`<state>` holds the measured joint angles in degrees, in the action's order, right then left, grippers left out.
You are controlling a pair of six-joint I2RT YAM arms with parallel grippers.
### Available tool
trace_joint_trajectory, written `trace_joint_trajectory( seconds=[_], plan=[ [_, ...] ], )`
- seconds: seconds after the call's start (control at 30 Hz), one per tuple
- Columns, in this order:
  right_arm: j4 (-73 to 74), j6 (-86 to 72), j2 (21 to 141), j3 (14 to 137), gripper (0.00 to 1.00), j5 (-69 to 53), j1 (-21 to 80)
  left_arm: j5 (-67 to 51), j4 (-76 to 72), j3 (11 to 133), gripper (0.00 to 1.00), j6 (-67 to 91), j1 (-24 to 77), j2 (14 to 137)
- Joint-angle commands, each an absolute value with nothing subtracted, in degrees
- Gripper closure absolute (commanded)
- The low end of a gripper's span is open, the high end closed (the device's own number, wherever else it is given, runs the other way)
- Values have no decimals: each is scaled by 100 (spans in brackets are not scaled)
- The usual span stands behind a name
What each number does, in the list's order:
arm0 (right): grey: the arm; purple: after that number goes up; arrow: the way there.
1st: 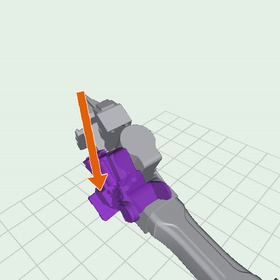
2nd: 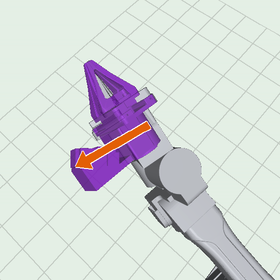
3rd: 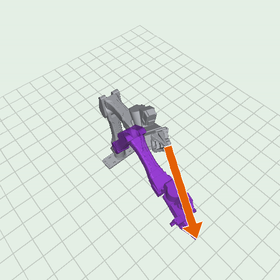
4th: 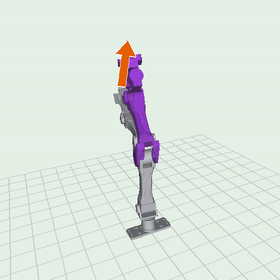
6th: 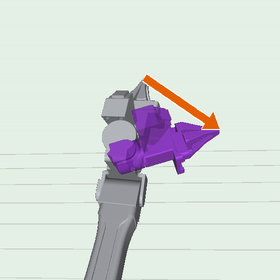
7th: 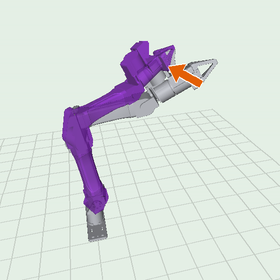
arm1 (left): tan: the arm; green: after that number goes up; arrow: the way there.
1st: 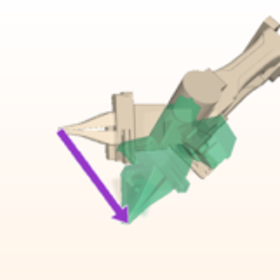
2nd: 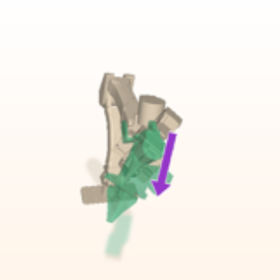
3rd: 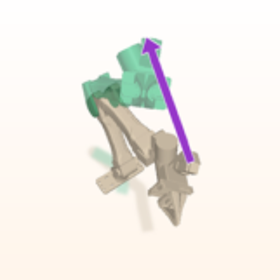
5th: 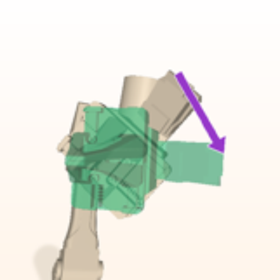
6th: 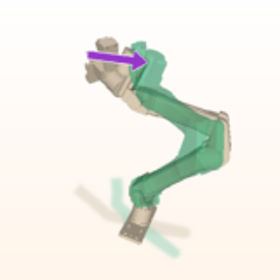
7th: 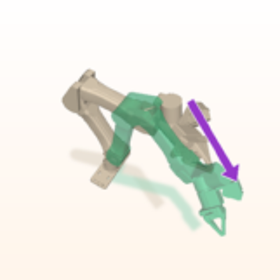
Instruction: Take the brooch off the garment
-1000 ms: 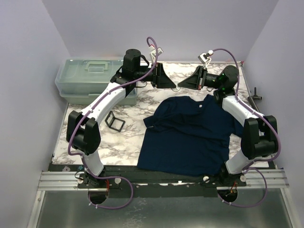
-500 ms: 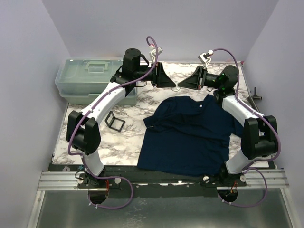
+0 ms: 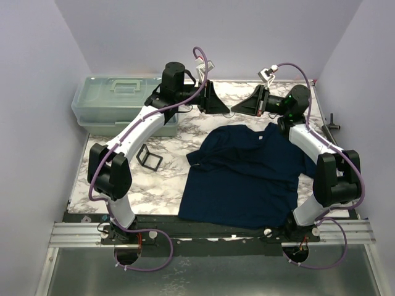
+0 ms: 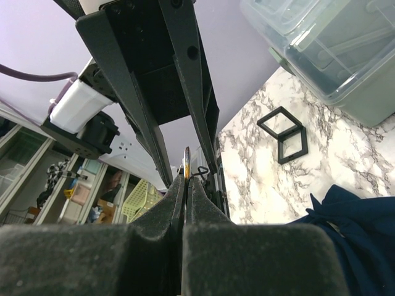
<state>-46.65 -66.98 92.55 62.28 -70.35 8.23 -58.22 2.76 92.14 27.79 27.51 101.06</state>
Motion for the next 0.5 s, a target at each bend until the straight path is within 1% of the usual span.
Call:
trace_joint_trajectory(
  seconds=[0.0,0.3,0.47],
  plan=[
    [-4647,-6664,9163,6302,99,-6965,803,-5728,316,9417,65,2689,2776,10192],
    [-4635,-6646,9158,6325,99,-6954,804,-5528,397,9418,74,2660,2803,10196],
    [-4636,-6649,9166,6312,99,-6959,808,-5454,422,9438,75,2628,2804,10206]
  ],
)
